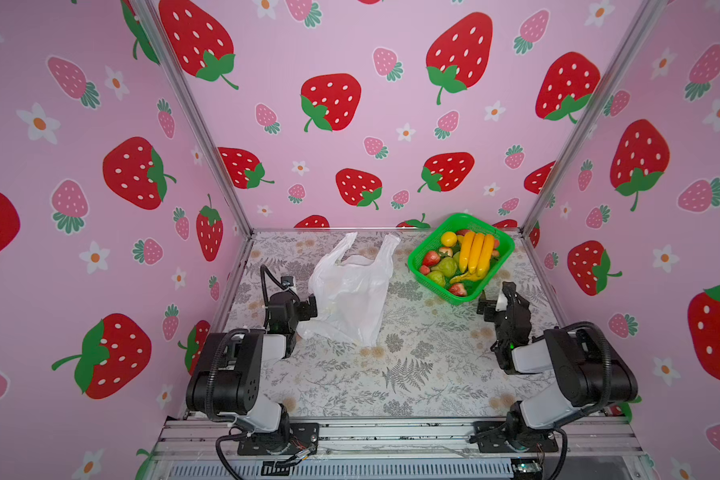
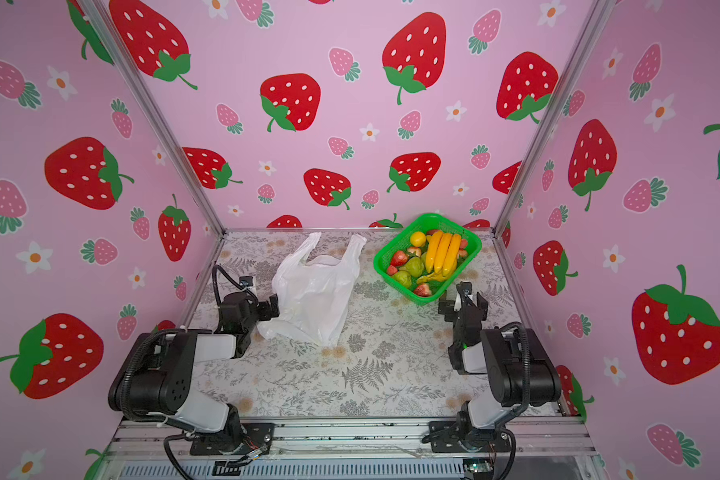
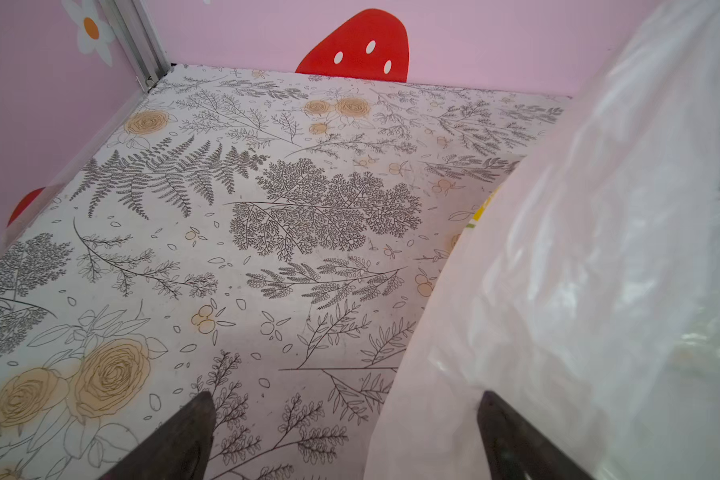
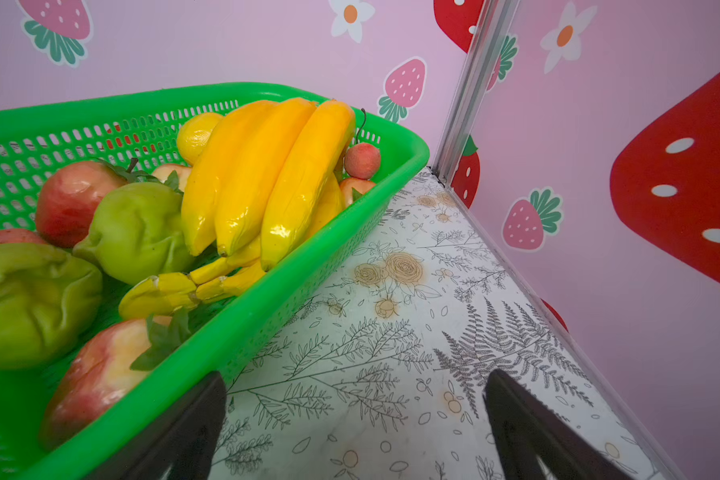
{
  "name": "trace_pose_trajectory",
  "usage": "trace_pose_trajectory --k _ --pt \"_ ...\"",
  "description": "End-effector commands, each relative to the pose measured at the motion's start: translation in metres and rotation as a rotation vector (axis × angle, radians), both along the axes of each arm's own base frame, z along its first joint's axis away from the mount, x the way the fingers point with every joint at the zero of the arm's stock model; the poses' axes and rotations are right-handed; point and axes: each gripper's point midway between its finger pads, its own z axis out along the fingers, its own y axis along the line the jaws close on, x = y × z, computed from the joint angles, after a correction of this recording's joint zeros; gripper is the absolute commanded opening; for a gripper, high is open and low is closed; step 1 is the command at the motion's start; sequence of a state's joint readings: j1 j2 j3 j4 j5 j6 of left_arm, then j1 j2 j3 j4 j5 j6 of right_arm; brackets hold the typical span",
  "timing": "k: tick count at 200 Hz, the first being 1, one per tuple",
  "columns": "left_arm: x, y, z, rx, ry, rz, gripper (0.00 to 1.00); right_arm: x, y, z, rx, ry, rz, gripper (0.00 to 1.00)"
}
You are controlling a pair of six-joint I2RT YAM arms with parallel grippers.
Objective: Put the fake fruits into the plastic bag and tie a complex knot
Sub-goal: 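Raise both grippers from rest toward the white bag and green basket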
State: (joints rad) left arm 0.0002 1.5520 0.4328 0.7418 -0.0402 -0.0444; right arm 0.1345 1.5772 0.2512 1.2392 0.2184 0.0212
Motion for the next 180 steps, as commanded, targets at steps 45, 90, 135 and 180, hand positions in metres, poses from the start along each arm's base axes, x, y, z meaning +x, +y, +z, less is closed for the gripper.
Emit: trace_pose_trajectory --k 45,90,135,180 --pt "0.010 0.000 0.015 0.011 -0.045 -0.014 0.99 0.004 0.002 0.011 -0.002 -0.037 0.012 1.00" --pt "0.010 0.000 0.015 0.011 -0.045 -0.015 0.99 0.005 0.002 0.011 -0.001 -0.038 0.012 1.00" --pt "0.010 -0.001 0.015 0.009 -0.046 -0.018 0.99 0.005 0.002 0.011 -0.001 -0.038 0.012 1.00" --pt "0.006 0.020 0.024 0.000 -0.052 0.100 0.99 0.003 0.002 0.012 -0.001 -0.042 0.009 1.00"
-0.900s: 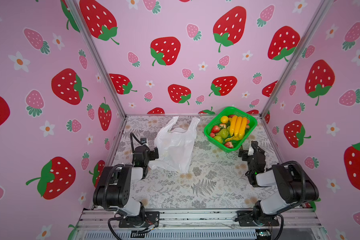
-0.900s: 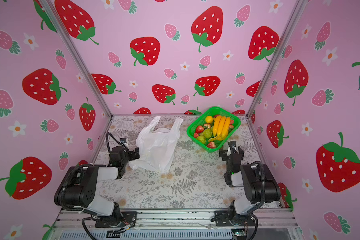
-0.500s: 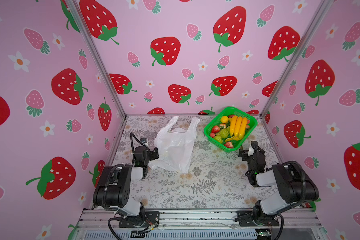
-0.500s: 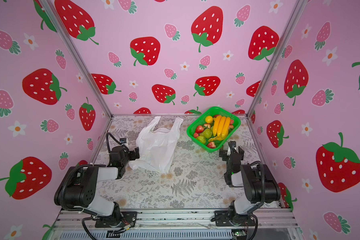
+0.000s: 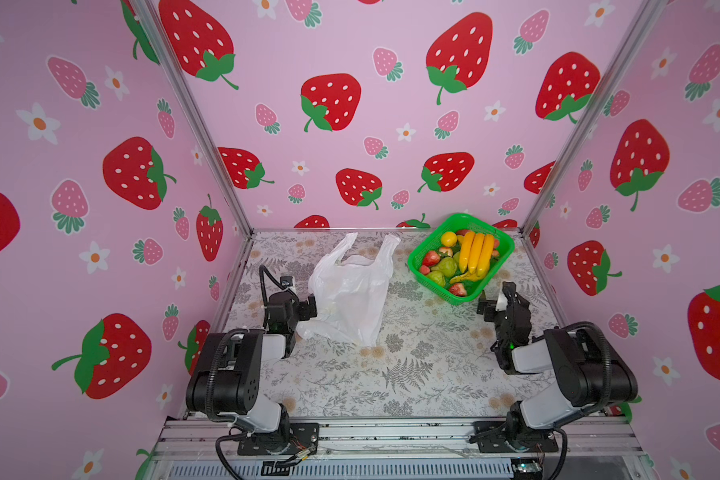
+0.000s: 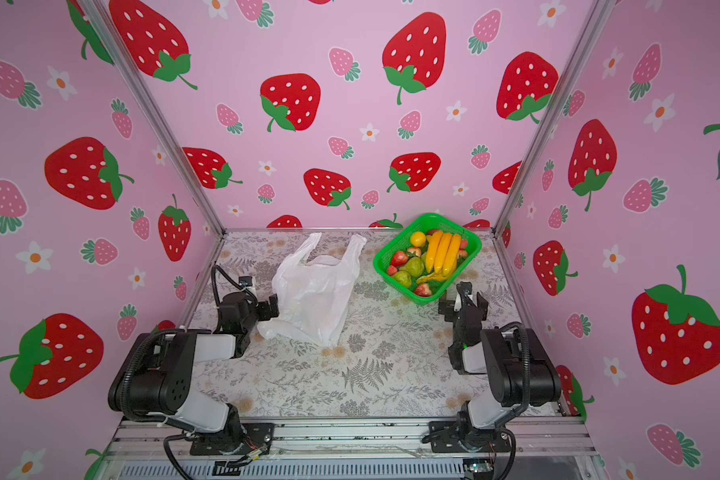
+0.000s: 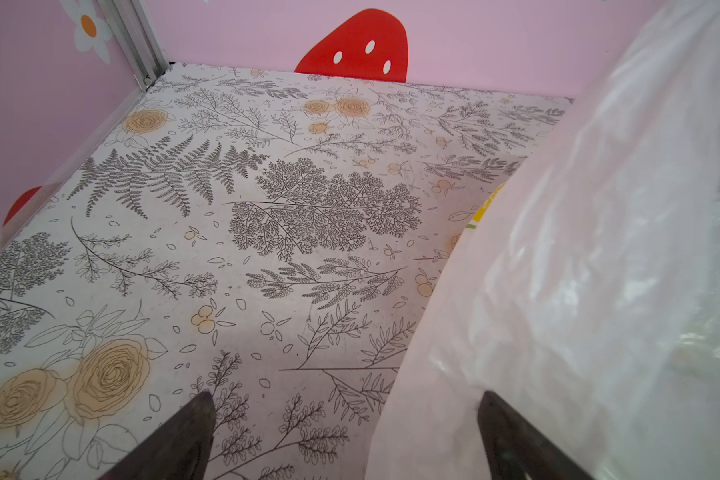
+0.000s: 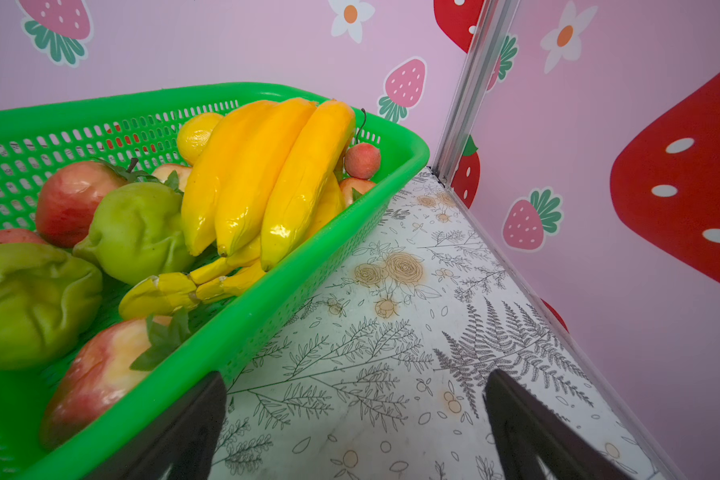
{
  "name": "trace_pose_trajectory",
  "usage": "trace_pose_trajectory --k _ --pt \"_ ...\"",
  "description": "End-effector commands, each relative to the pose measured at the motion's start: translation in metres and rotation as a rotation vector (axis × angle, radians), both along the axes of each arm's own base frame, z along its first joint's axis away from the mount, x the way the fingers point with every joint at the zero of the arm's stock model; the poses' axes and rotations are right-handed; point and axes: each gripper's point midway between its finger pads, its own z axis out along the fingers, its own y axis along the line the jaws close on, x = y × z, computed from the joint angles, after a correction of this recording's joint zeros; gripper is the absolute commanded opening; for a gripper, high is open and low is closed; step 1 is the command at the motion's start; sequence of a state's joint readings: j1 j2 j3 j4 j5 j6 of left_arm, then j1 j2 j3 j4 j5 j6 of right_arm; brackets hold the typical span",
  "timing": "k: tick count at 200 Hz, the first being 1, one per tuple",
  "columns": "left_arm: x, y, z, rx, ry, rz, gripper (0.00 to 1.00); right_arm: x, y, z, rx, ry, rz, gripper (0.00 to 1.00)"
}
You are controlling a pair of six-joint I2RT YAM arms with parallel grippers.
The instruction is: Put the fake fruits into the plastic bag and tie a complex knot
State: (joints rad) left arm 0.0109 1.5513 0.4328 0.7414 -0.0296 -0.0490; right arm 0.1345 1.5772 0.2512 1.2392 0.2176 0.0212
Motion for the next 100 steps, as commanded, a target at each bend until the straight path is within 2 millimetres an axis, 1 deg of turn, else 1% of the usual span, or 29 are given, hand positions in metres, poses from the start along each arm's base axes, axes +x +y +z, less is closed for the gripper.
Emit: trace_pose_trajectory --k 1,13,19,26,30,45,53,64,74,79,89,100 --pt "0.006 0.019 0.025 0.010 -0.052 0.108 0.99 0.003 0.001 0.012 -0.001 -0.044 0.007 1.00" --pt "-0.006 0.043 0.040 0.019 -0.031 0.264 0.99 0.000 -0.003 0.021 -0.002 -0.069 -0.036 1.00" --pt "-0.013 0.054 0.049 0.014 -0.027 0.339 0.99 -0.003 -0.008 0.030 0.000 -0.083 -0.070 1.00" --pt "-0.021 0.063 0.060 0.001 -0.032 0.407 0.99 -0.007 -0.014 0.036 0.007 -0.086 -0.114 1.00" --pt "-0.025 0.068 0.065 -0.014 -0.040 0.442 0.99 -0.011 -0.019 0.044 0.018 -0.102 -0.146 1.00" --pt "-0.045 0.083 0.079 -0.092 -0.069 0.575 0.99 -0.032 -0.045 0.062 0.102 -0.164 -0.293 1.00" --pt "-0.051 0.084 0.085 -0.141 -0.084 0.606 0.99 -0.046 -0.053 0.071 0.147 -0.212 -0.335 1.00" --pt "-0.055 0.077 0.092 -0.215 -0.103 0.591 0.99 -0.060 -0.058 0.082 0.218 -0.266 -0.357 1.00" --pt "-0.052 0.063 0.098 -0.311 -0.117 0.537 1.00 -0.064 -0.053 0.091 0.273 -0.283 -0.322 1.00" --pt "-0.049 0.054 0.101 -0.367 -0.124 0.495 1.00 -0.063 -0.047 0.095 0.295 -0.281 -0.286 1.00" --pt "-0.041 0.033 0.104 -0.472 -0.123 0.417 0.97 -0.057 -0.033 0.103 0.336 -0.268 -0.209 0.98" --pt "-0.030 0.008 0.107 -0.520 -0.104 0.345 0.97 -0.047 -0.008 0.109 0.352 -0.229 -0.107 0.96"
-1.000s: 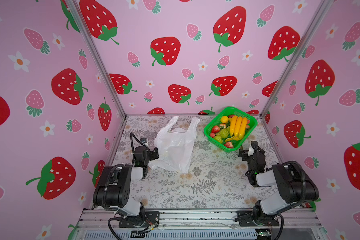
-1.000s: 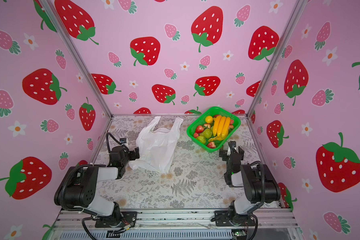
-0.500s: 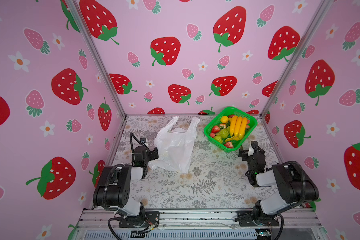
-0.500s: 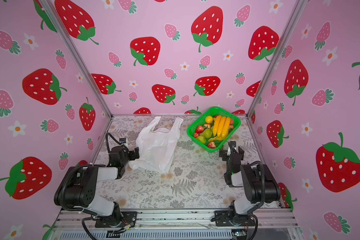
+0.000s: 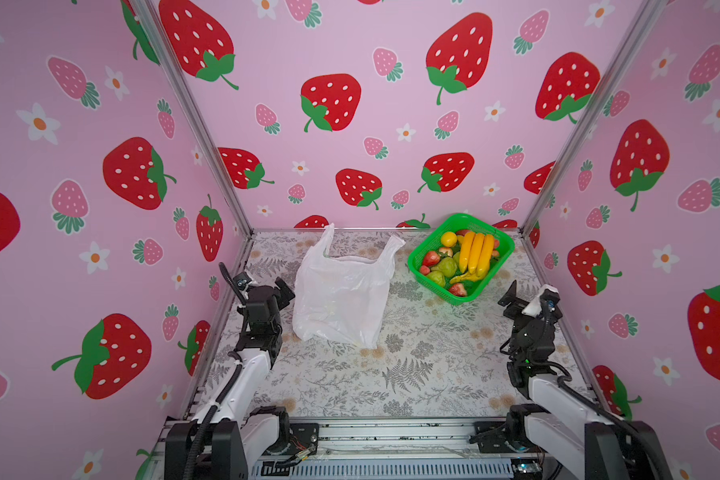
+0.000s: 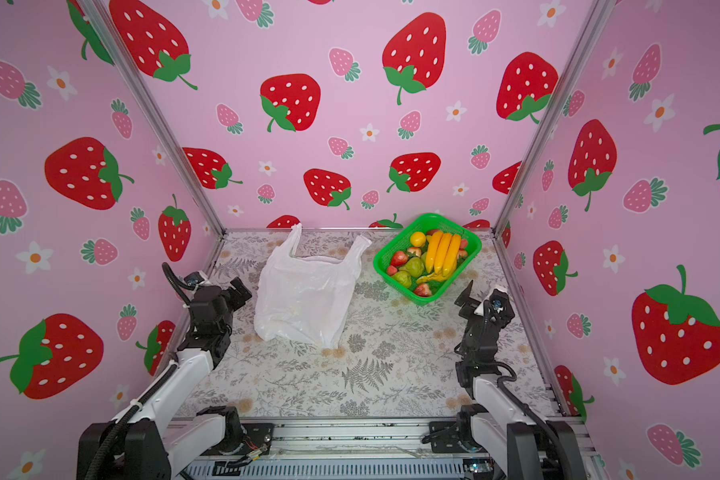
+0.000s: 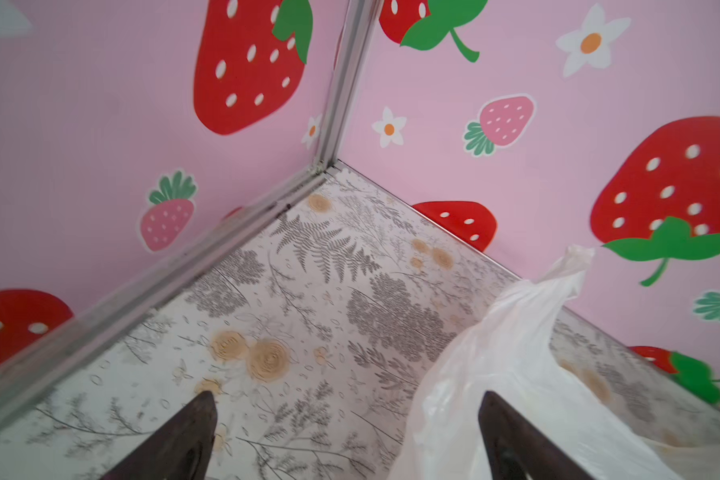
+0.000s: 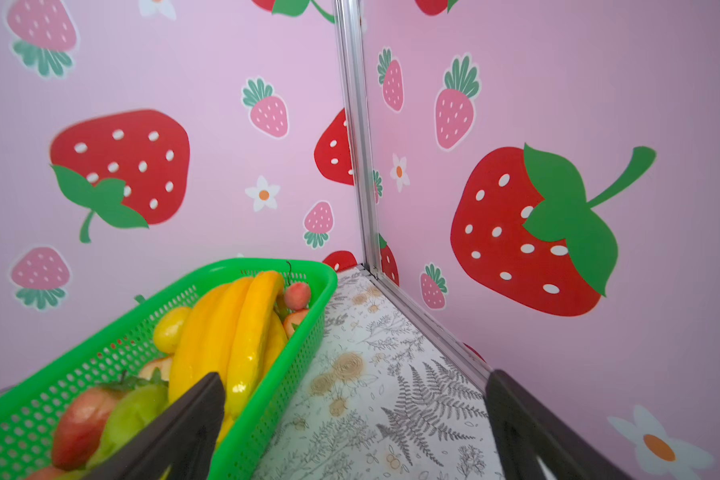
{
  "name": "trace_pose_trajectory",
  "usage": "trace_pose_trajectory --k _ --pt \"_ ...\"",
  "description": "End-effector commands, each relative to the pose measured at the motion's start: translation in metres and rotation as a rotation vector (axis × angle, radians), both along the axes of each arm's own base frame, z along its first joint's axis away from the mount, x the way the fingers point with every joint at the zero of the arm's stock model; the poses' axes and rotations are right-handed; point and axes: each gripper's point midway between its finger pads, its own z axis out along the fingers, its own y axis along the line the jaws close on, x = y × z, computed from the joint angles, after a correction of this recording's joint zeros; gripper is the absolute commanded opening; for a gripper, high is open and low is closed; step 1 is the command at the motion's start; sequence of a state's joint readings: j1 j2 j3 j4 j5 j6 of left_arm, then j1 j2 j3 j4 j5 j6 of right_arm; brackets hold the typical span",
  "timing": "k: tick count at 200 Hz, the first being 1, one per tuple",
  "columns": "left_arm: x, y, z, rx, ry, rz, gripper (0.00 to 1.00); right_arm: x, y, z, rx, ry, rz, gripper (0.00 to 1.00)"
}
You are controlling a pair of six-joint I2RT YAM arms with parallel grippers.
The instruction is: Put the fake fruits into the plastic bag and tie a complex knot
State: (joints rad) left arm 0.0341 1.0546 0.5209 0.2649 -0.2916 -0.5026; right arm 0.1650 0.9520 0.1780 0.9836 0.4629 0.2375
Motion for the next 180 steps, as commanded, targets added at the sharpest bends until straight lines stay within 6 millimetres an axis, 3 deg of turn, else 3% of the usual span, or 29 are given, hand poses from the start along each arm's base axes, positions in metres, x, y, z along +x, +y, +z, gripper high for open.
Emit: trace_pose_trajectory --k 1,12,26,45,64,88,117,133,155,180 --pt "0.013 -0.047 -0.007 -0.218 0.019 -0.129 0.97 0.014 0.033 -0.006 0.091 0.079 0.151 0.96" --pt "0.025 -0.068 -0.007 -0.170 0.082 -0.185 0.97 0.027 0.062 -0.005 0.066 0.137 0.234 0.95" --pt "0.042 -0.082 -0.007 -0.057 0.179 -0.204 1.00 0.038 0.104 -0.004 0.006 0.193 0.335 0.95" --pt "0.069 -0.079 -0.017 -0.001 0.299 -0.191 0.99 0.043 0.149 -0.004 -0.034 0.212 0.455 0.96" --pt "0.094 -0.064 -0.031 0.051 0.391 -0.163 0.99 0.046 0.173 -0.007 -0.041 0.215 0.529 0.96" --pt "0.118 -0.055 -0.059 -0.026 0.490 -0.206 0.99 0.050 0.179 -0.016 -0.039 0.240 0.544 0.97" --pt "0.140 -0.078 -0.076 -0.161 0.498 -0.372 0.83 0.048 0.177 -0.023 -0.046 0.265 0.535 0.98" --pt "0.149 -0.090 -0.074 -0.191 0.473 -0.434 0.71 0.048 0.175 -0.022 -0.052 0.276 0.527 0.99" --pt "0.154 -0.107 -0.067 -0.233 0.443 -0.533 0.44 0.047 0.173 -0.012 -0.058 0.264 0.523 0.99" --pt "0.153 -0.123 -0.030 -0.223 0.332 -0.642 0.18 0.046 0.171 0.015 -0.078 0.221 0.512 1.00"
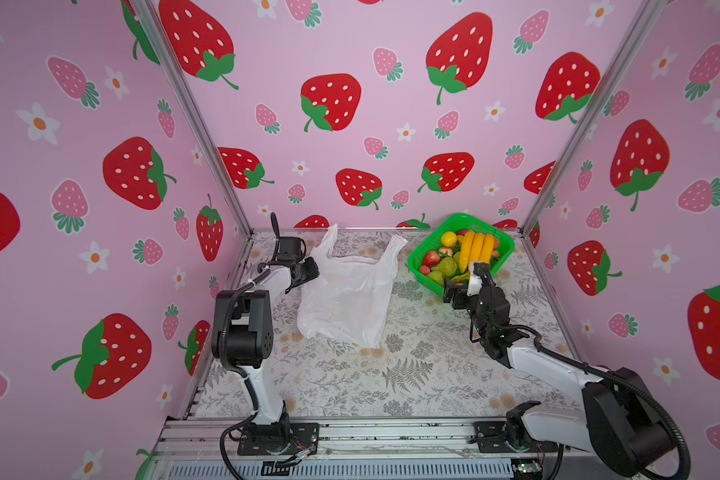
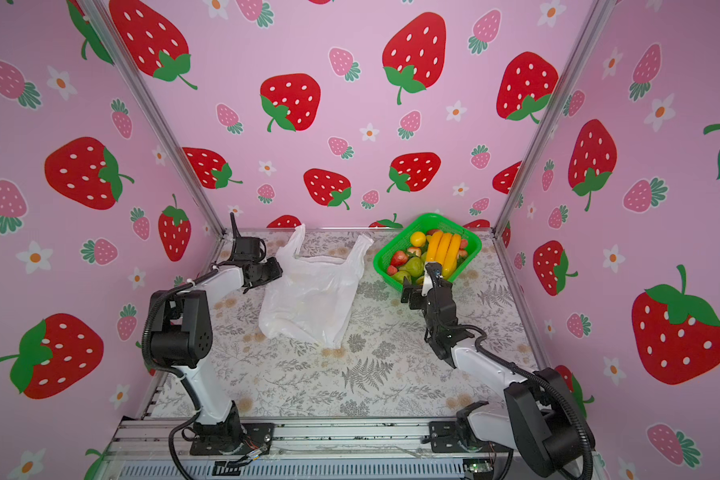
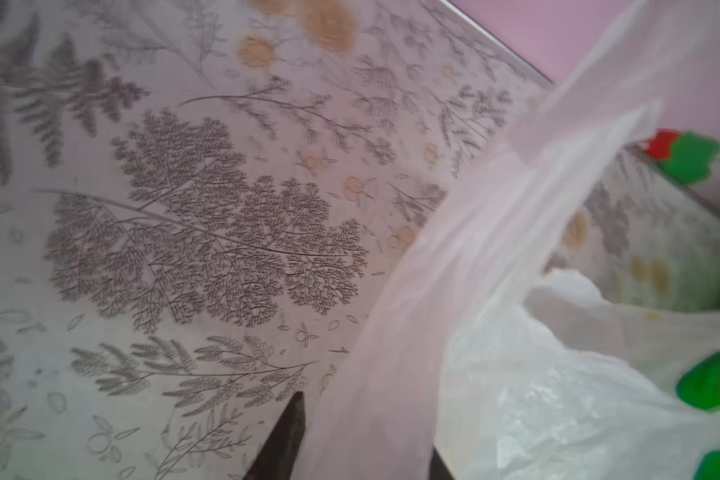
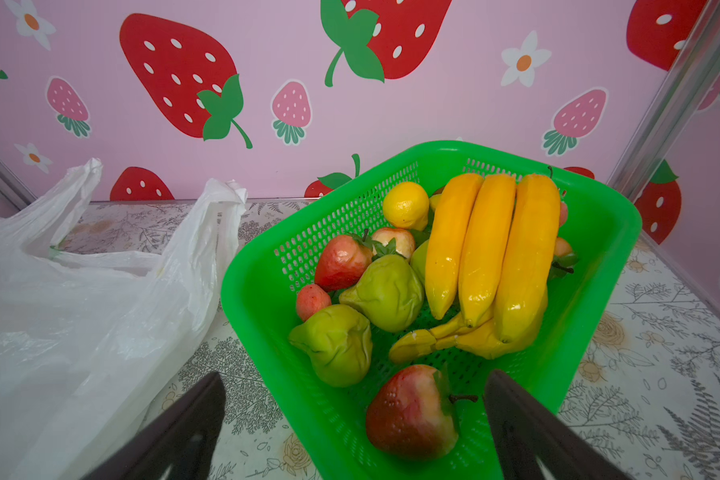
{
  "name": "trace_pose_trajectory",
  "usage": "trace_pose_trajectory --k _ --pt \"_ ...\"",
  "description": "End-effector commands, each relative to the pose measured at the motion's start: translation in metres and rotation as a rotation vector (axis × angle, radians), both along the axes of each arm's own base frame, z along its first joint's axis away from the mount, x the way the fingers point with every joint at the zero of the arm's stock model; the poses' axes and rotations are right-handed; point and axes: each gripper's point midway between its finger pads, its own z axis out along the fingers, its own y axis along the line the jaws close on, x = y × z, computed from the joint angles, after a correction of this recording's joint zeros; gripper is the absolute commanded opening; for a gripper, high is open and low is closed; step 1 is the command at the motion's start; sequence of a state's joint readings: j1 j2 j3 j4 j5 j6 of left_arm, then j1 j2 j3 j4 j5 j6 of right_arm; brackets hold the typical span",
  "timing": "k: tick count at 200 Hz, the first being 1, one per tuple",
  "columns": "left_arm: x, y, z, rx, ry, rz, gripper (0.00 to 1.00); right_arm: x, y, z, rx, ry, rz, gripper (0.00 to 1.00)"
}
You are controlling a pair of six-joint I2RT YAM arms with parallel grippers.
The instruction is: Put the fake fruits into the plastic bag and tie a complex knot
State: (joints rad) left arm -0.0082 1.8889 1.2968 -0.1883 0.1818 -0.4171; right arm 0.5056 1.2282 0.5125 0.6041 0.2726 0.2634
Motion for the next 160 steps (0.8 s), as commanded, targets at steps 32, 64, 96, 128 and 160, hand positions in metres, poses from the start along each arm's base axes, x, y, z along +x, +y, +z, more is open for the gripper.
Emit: trace_pose_trajectory --k 32,64,96,128,160 --pt "-0.012 -0.052 0.152 -0.147 -0.411 -0.288 0.00 -0.005 0.001 0.101 0.007 -0.213 0.029 1.00" --pt "-0.066 -0.086 0.246 -0.163 -0.673 -0.540 0.00 -0.021 0.036 0.167 -0.075 -0.370 0.254 1.00" --pt "-0.122 -0.111 0.296 -0.124 -0.837 -0.748 0.00 -0.033 0.075 0.208 -0.205 -0.439 0.495 1.00" --pt "-0.164 -0.128 0.312 -0.111 -0.925 -0.898 0.00 -0.040 0.113 0.219 -0.307 -0.438 0.744 0.99" --pt "-0.185 -0.141 0.312 -0.080 -0.935 -0.979 0.00 -0.039 0.126 0.222 -0.400 -0.490 0.833 0.97"
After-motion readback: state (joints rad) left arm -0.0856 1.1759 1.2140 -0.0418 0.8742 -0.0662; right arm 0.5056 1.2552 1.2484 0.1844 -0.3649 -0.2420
